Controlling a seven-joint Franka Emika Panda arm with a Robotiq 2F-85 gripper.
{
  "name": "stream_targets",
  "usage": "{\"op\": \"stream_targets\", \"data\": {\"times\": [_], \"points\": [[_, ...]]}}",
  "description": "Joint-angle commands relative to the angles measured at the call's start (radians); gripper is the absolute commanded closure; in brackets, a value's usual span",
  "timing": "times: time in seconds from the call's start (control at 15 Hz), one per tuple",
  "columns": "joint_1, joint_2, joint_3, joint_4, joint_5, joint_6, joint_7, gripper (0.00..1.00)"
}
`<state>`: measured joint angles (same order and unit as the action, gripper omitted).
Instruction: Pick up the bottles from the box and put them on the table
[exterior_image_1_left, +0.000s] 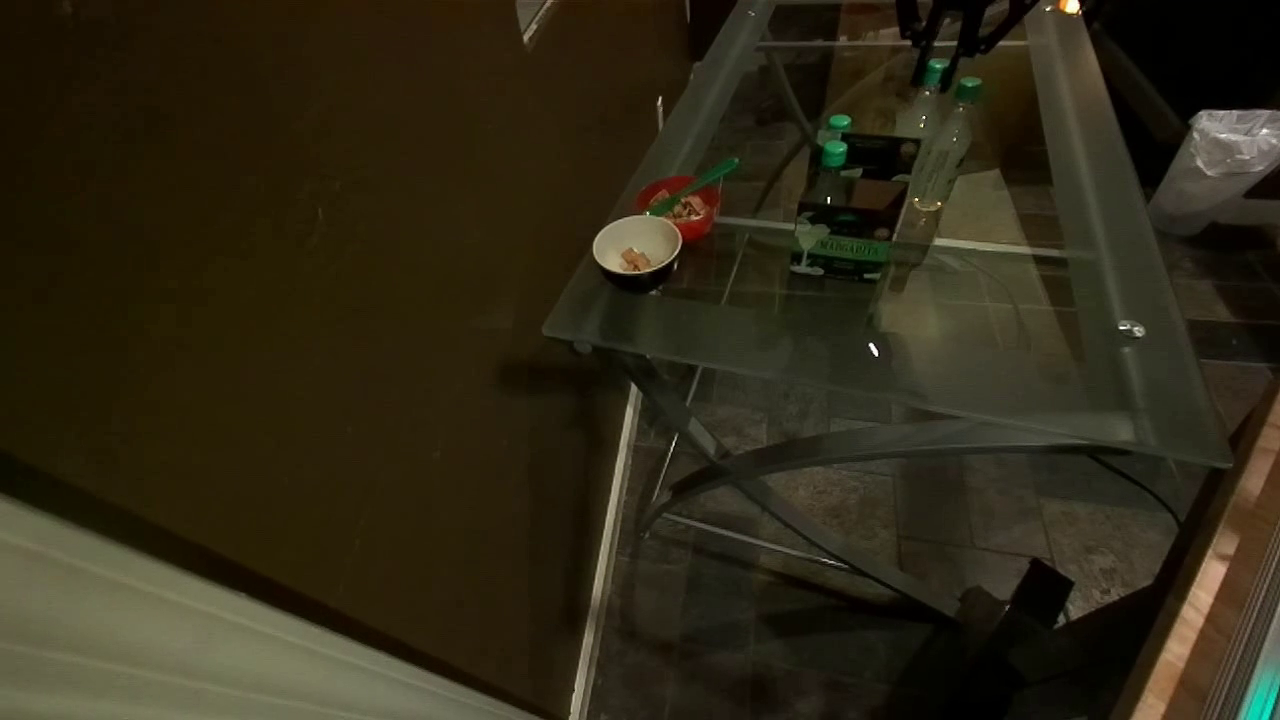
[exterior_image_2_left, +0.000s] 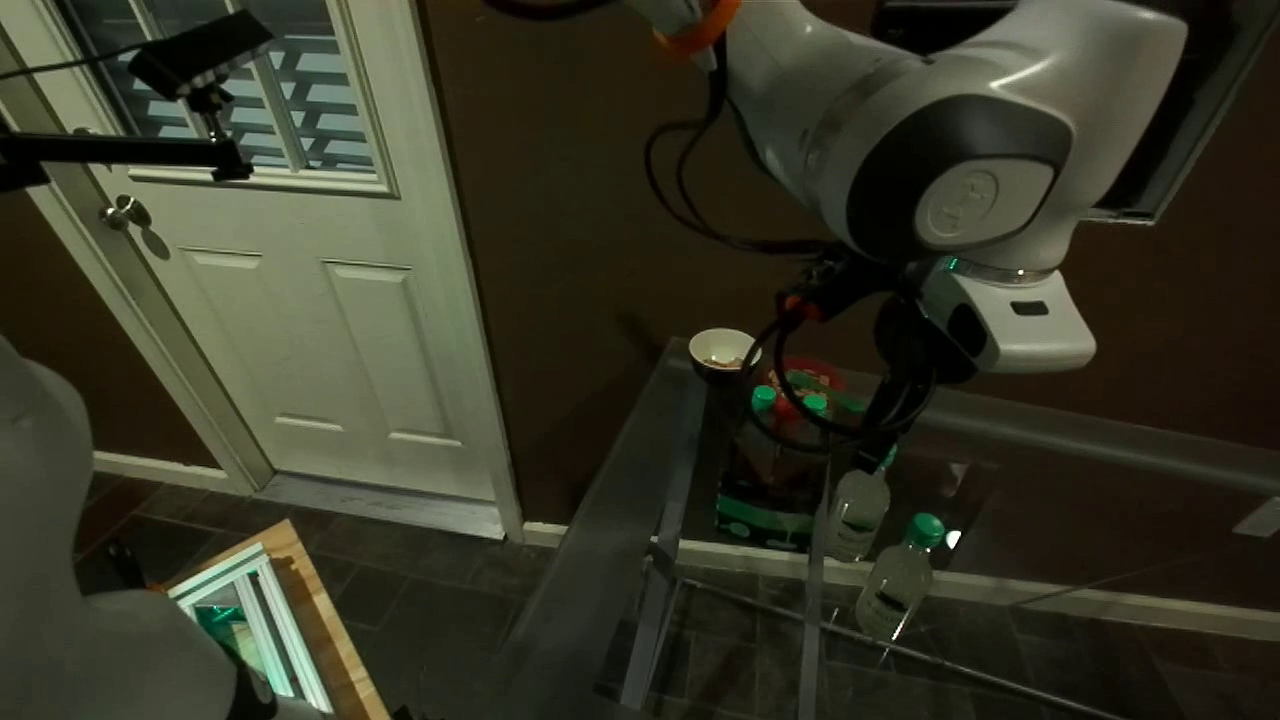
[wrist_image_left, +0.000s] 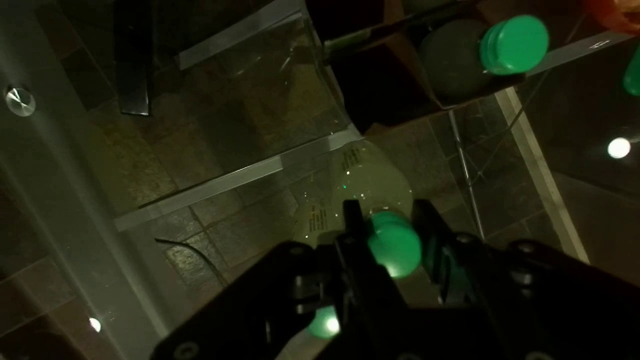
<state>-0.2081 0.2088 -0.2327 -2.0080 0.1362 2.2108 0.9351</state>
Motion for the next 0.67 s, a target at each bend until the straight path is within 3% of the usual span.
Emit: {"op": "stream_targets", "data": {"times": [0.0,0.6], "points": [[0.003,0.03,-0.003,0.023,0.021,0.0,-0.002,0.93],[0.004,0.062,-0.008,0.015,0.016,0.023,-0.003,0.93]]}}
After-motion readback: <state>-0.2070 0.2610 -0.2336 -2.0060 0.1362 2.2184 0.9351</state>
